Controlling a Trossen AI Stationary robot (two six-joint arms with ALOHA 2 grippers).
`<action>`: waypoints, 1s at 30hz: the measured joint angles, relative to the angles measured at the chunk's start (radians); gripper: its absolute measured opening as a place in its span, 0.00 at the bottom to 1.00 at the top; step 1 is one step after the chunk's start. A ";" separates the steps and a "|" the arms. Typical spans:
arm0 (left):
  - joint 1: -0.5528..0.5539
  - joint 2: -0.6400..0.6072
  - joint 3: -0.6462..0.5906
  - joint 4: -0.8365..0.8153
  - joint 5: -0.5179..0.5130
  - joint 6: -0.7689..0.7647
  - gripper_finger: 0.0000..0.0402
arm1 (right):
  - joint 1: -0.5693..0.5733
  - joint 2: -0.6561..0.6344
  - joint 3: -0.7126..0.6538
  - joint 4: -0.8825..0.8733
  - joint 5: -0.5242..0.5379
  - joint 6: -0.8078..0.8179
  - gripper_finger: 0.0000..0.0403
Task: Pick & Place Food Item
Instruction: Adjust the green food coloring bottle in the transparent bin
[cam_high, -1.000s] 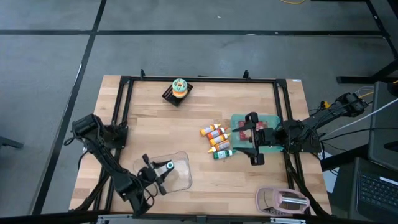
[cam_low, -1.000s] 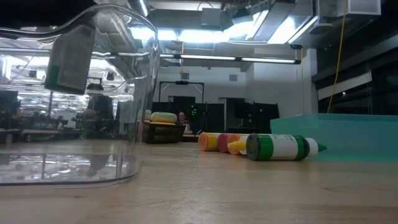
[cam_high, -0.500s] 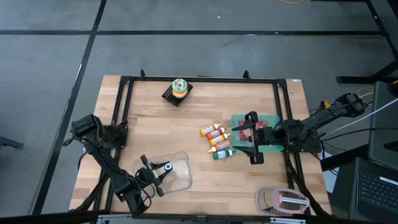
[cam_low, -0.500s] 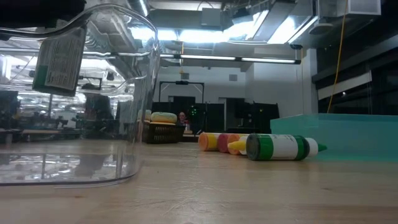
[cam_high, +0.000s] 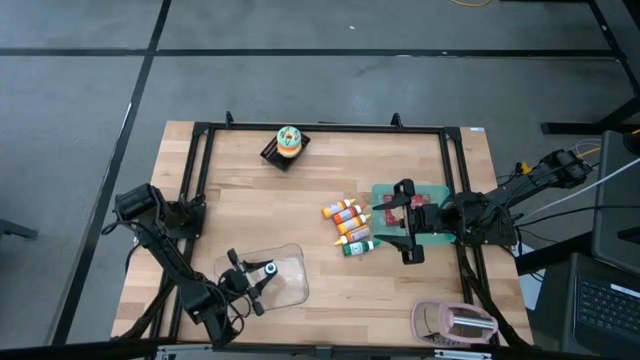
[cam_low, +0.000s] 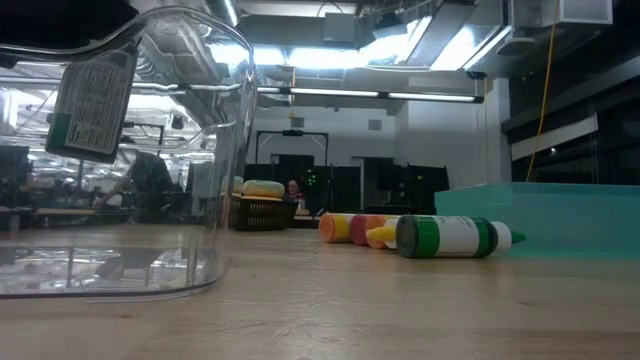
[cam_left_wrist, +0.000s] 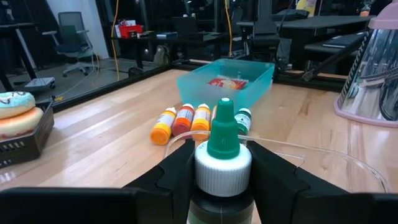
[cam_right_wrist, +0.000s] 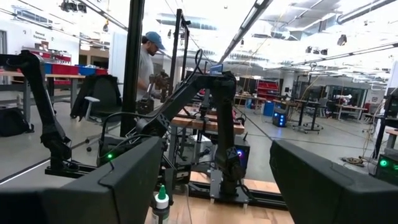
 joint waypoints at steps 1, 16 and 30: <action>0.000 0.000 0.000 0.000 0.001 0.000 0.34 | 0.000 0.000 0.000 0.002 0.000 -0.005 0.73; 0.000 0.000 0.000 0.000 0.016 0.004 0.38 | 0.000 0.000 0.003 0.006 -0.003 -0.013 0.73; -0.005 -0.014 0.014 -0.012 0.052 0.072 0.43 | 0.000 0.000 0.003 0.006 -0.003 -0.013 0.73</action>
